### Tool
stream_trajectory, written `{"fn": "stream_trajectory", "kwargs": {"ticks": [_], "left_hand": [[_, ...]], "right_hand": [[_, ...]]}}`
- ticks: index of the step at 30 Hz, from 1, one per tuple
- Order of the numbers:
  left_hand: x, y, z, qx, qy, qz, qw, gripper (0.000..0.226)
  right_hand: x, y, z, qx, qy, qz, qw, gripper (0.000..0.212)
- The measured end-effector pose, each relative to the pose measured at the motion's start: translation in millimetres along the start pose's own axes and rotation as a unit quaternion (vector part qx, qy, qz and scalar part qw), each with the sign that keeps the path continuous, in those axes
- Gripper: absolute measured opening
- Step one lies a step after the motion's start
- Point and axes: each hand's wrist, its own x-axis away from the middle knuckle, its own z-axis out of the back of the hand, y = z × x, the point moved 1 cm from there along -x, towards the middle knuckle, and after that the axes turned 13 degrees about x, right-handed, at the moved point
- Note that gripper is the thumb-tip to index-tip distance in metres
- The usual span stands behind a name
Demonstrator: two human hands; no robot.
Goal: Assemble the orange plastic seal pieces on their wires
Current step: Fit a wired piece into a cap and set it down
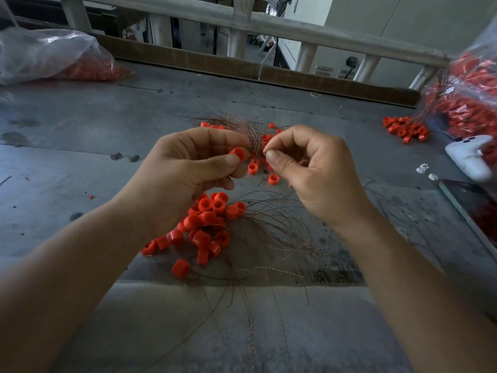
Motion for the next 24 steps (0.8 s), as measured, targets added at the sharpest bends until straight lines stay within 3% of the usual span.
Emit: {"fn": "stream_trajectory", "kwargs": {"ticks": [9, 24], "left_hand": [[0.0, -1.2, 0.6, 0.010, -0.023, 0.009, 1.000, 0.030], [-1.5, -0.8, 1.1, 0.022, -0.043, 0.012, 0.999, 0.033]], "right_hand": [[2.2, -2.6, -4.4, 0.027, -0.035, 0.013, 0.999, 0.028], [0.5, -4.0, 1.2, 0.038, -0.025, 0.000, 0.999, 0.026]]}}
